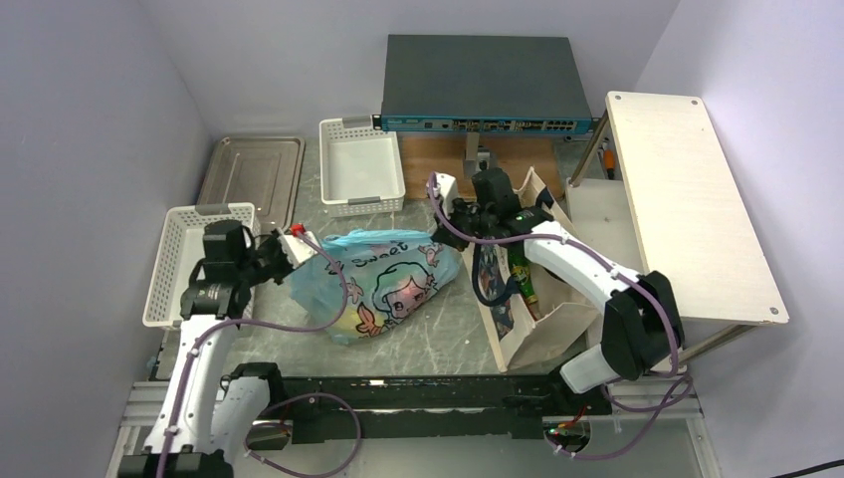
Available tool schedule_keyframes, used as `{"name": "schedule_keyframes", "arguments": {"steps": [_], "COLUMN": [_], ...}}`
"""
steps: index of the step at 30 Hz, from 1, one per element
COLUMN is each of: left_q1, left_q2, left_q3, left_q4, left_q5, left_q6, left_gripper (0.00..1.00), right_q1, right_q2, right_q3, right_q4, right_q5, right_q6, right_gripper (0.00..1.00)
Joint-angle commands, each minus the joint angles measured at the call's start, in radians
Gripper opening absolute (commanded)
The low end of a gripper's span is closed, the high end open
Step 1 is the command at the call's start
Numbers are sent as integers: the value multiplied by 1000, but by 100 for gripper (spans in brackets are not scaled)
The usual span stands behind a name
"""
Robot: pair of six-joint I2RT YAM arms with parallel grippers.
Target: Untie the knot of the grocery bags and take out the mixed food
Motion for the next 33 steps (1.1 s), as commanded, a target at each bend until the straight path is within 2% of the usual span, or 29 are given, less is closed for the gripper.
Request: {"name": "schedule_keyframes", "arguments": {"steps": [1,4,7,8,9,11,13,15,16,17,19,22,23,25,31,33], "left_q1": [144,178,282,319,353,399,401,367,332,288,207,140,132,130,130,130], "left_q2": [4,32,87,110,132,175,190,186,182,176,162,143,140,139,134,127], "left_q3": [50,75,114,132,151,186,216,231,238,243,237,209,202,199,211,205], "left_q4": [-85,-66,-78,-99,-119,-183,-247,-264,-273,-288,-280,-239,-226,-214,-218,-222], "left_q5": [174,249,380,411,429,466,500,512,503,486,443,409,402,394,383,371], "left_q6": [-107,-206,-275,-272,-265,-209,-124,-105,-95,-69,-56,-80,-88,-95,-82,-72], "left_gripper": [0,0,0,0,0,0,0,0,0,0,1,1,0,0,0,0], "right_q1": [-47,-49,-65,-77,-87,-95,-94,-78,-63,-44,-6,65,85,129,184,189], "right_q2": [-61,-88,-112,-185,-137,-140,-145,-134,-121,-107,-88,-75,-63,-25,134,194], "right_q3": [-52,-63,-67,-72,-77,-84,-79,-42,-10,24,79,134,153,200,284,318], "right_q4": [-120,-132,-160,-164,-169,-171,-162,-156,-158,-158,-112,-21,-5,19,52,38], "right_q5": [29,22,31,25,23,14,-20,-80,-97,-110,-124,-93,-81,-48,81,149], "right_q6": [-99,-117,-139,-145,-149,-155,-139,-111,-91,-71,-16,30,31,27,3,-20], "right_gripper": [0,0,0,0,0,0,0,1,12,29,56,72,75,88,90,85]}}
